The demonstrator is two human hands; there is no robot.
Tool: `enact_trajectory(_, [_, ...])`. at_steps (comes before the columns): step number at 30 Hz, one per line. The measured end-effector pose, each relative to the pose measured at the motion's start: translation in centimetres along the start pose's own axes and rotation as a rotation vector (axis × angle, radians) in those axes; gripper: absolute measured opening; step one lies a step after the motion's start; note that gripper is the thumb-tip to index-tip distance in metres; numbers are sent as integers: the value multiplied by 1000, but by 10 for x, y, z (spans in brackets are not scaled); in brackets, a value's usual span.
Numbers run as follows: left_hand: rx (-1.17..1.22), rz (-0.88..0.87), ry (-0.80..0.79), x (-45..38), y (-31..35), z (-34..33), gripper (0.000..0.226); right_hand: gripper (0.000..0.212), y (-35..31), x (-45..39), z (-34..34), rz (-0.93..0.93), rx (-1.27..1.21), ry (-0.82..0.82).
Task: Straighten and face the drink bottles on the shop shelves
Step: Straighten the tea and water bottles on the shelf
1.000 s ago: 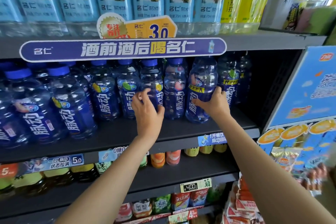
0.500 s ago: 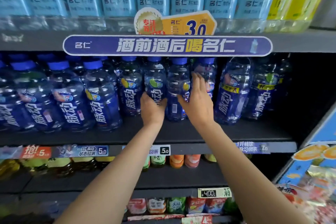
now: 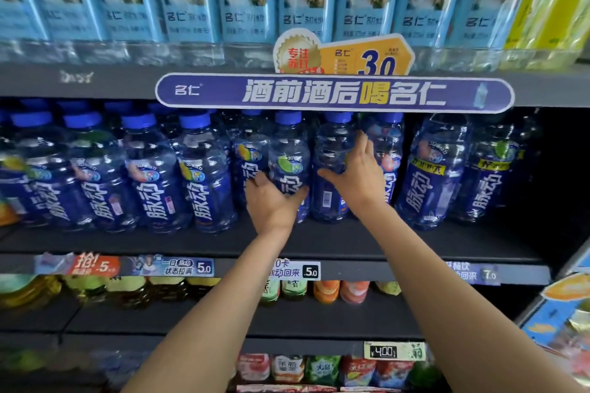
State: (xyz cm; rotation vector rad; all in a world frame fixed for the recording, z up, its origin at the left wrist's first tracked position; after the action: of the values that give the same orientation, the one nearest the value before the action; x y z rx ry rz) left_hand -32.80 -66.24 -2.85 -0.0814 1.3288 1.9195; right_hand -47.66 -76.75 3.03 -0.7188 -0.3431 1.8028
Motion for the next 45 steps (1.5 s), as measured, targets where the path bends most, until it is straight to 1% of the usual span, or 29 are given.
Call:
enact_trajectory(3, [-21, -6, -25, 9, -10, 22, 73, 94, -3, 0, 2, -34, -16, -21])
enact_trajectory(6, [-113, -6, -59, 12, -17, 43, 74, 93, -11, 4, -2, -32, -85, -35])
enact_trajectory(10, [-373, -142, -243, -2, -9, 47, 62, 90, -38, 12, -25, 25, -92, -98])
enact_trajectory(12, [-460, -163, -319, -9, -7, 48, 57, 85, -48, 10, -37, -6, -90, -131])
enact_trajectory(16, [-525, -170, -435, -14, -11, 47, 54, 83, -54, -2, -52, -117, -62, -182])
enact_trajectory(19, [-584, -193, -522, -17, -10, 46, 51, 83, -54, -5, -52, -145, -102, -228])
enact_trajectory(21, [-644, -201, -582, -20, -9, 48, 46, 77, -52, 1, -46, -123, -154, -230])
enact_trajectory(22, [-669, -198, -604, -21, -8, 49, 48, 70, -49, 7, -37, -94, -171, -177])
enact_trajectory(23, [-686, -193, -618, -22, -8, 50, 50, 61, -45, 13, -23, -64, -178, -69])
enact_trajectory(25, [-722, -210, -624, -22, -5, 52, 51, 51, -26, 28, 15, -73, -214, 227])
enact_trajectory(26, [-750, -234, -625, -21, -3, 52, 48, 53, -13, 33, 31, -111, -237, 354])
enact_trajectory(27, [-784, -267, -632, -18, 1, 49, 42, 59, 2, 35, 41, -169, -247, 423])
enact_trajectory(28, [-819, -310, -634, -15, 5, 45, 34, 68, 15, 31, 44, -242, -239, 424])
enact_trajectory(29, [-852, -352, -626, -11, 10, 41, 27, 76, 29, 26, 41, -319, -216, 366])
enact_trajectory(30, [-879, -388, -611, -8, 15, 38, 22, 83, 42, 19, 34, -393, -192, 275])
enact_trajectory(31, [-895, -416, -595, -6, 19, 36, 20, 85, 53, 13, 26, -455, -190, 176])
enact_trajectory(32, [-896, -433, -581, -5, 21, 35, 20, 82, 63, 10, 19, -500, -217, 97])
enact_trajectory(34, [-865, -436, -557, -6, 23, 38, 26, 70, 75, 5, 15, -531, -269, 40])
enact_trajectory(36, [-837, -420, -543, -7, 21, 42, 35, 66, 74, 5, 18, -493, -245, 28])
enact_trajectory(38, [-819, -414, -524, -7, 18, 43, 38, 64, 60, 10, 14, -400, -197, -17])
enact_trajectory(39, [-809, -412, -514, -6, 18, 42, 39, 61, 49, 14, 9, -342, -192, -64])
enact_trajectory(41, [-789, -411, -497, -4, 19, 40, 39, 53, 23, 24, -9, -241, -227, -219])
enact_trajectory(43, [-766, -412, -469, -4, 19, 42, 39, 52, 2, 34, -32, -194, -300, -384])
enact_trajectory(44, [-757, -415, -446, -4, 19, 45, 41, 53, -6, 37, -40, -186, -332, -429])
enact_trajectory(45, [-750, -421, -418, -4, 18, 50, 43, 54, -10, 38, -46, -178, -360, -440])
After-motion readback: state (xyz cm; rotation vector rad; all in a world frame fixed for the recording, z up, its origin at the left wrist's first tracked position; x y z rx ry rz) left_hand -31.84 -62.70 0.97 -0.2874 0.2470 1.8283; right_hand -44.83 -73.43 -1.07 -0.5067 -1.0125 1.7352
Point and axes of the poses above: each hand's wrist, its own x-axis away from the middle knuckle, its own z-axis out of the back of the hand, y = z × x, the point moved 10 cm from there along -x, towards the middle knuckle, and after that the axes turned 14 degrees about -z, right-handed, at the moved point
